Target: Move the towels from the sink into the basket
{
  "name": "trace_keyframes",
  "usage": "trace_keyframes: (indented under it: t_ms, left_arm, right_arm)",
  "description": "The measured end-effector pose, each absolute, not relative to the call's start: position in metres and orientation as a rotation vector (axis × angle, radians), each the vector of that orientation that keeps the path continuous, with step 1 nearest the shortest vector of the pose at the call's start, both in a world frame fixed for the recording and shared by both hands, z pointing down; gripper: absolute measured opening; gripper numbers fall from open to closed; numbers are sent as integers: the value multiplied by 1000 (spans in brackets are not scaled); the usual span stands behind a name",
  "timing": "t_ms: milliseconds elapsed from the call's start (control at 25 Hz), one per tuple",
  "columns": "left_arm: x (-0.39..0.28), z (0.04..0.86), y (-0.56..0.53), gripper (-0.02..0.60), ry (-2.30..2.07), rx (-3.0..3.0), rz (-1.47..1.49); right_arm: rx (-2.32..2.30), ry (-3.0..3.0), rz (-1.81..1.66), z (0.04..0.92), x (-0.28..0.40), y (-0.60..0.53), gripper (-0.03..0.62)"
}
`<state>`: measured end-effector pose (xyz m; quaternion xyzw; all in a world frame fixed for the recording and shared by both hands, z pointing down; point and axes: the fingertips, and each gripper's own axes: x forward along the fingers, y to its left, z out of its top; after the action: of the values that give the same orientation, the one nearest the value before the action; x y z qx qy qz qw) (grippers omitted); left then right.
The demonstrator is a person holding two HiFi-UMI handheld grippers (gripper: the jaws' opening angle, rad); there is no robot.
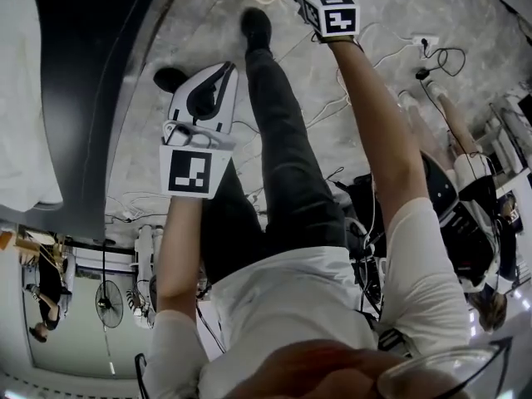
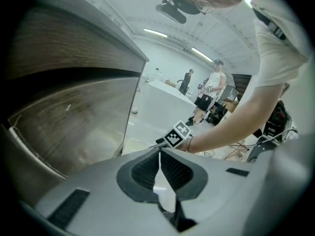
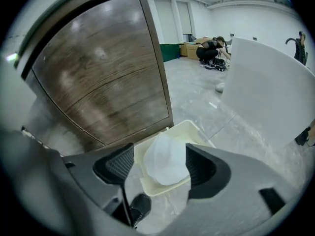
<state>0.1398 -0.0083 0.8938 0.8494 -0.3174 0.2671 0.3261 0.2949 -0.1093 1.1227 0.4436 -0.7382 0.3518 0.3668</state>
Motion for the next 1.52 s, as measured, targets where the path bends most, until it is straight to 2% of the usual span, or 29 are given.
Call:
trace_keyframes:
  t_ms: [240,520,680,840,1400,1520]
  left_arm:
    - [136,870,-16,11,-845,2226,680]
    - [122,800,-36,11,-911,2311,559]
    - [112,738,-31,11,-943,2332,535]
    - [75,681,-15,11,-992,2283,482]
    - [-27,503,10,11,-1162,2309,402]
    - [-44,468,18,11,-1195,2317,382]
  right_arm:
    - [1135,-1896,895,1089,295,-116,325]
    - [1151,-1938,867,995,276,-128,273]
    - [1169,-1988,815,913,268,-123,228]
    - [1205,-2028,770,829,244,-107,173]
    - [1221,-2230,551,569,162,-75,73]
    - [1229,-2299,497,511,145,-67,23]
